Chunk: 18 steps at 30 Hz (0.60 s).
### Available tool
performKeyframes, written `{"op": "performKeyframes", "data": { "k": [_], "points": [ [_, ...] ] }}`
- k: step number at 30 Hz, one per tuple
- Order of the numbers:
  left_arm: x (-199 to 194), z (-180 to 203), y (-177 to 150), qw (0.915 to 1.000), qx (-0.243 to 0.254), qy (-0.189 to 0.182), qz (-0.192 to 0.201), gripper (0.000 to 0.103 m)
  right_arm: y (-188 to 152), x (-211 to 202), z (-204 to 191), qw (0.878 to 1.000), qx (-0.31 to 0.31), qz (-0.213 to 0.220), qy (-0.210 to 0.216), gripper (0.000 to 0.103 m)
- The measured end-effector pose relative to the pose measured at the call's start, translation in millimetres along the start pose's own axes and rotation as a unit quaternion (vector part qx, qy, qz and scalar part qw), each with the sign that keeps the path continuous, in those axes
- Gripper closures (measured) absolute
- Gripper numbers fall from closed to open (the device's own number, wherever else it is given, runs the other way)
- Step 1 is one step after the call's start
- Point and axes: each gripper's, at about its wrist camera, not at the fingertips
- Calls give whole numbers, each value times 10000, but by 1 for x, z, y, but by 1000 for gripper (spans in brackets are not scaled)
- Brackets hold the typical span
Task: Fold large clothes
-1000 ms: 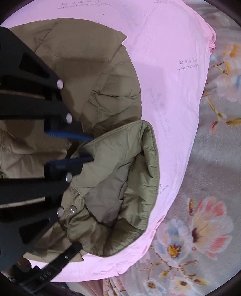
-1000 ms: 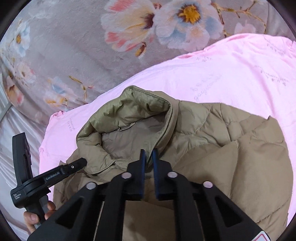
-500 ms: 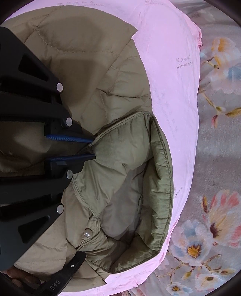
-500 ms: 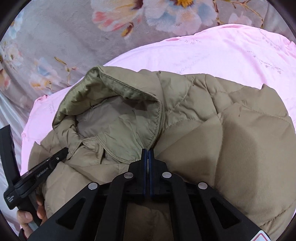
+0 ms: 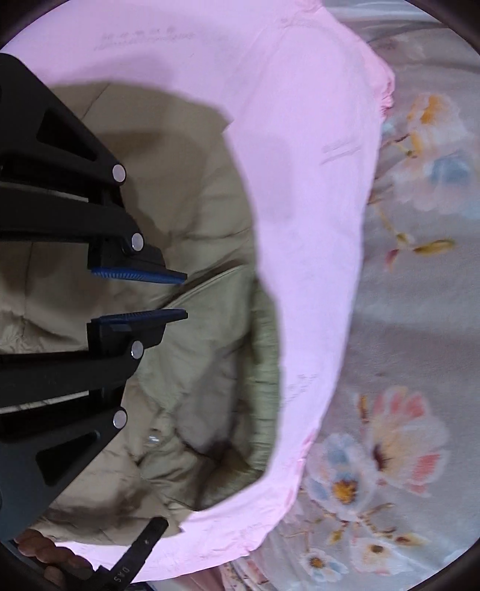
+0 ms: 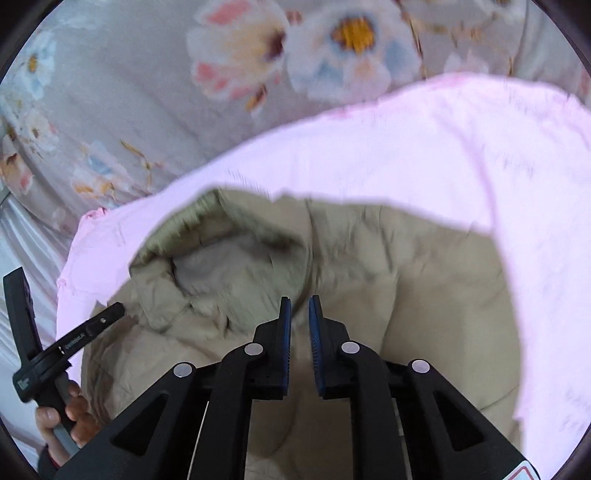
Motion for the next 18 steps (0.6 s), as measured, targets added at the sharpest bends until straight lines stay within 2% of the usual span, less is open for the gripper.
{"op": "performKeyframes", "data": {
  "k": [5,10,13,15,17,18],
  "points": [
    [-1,-6,57,9993,-289,148,166,89,51,-1,-29,9989,-214,394,-167,90],
    [44,-8,95,9950,-909,-214,-345,89,84,37,-41,9990,-14,443,-105,90],
    [67,-2,94,9937,-928,-252,-583,89,88,68,-41,9996,-8,171,-209,90],
    [75,7,83,9946,-651,-322,-735,89,79,79,-45,9995,-217,-119,-210,91],
    [78,15,68,9961,-265,-191,-824,89,64,77,-53,9977,-582,-182,-305,91],
    [78,18,57,9966,-33,-59,-822,89,57,76,-59,9978,-403,-293,-433,91]
  ]
}}
Point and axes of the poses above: each gripper's, at about its wrist camera, not at the fingertips, and x roughly the way its jaws point, z to its right, y to its top, and after that the axes turned 8 degrees about -z, right-handed
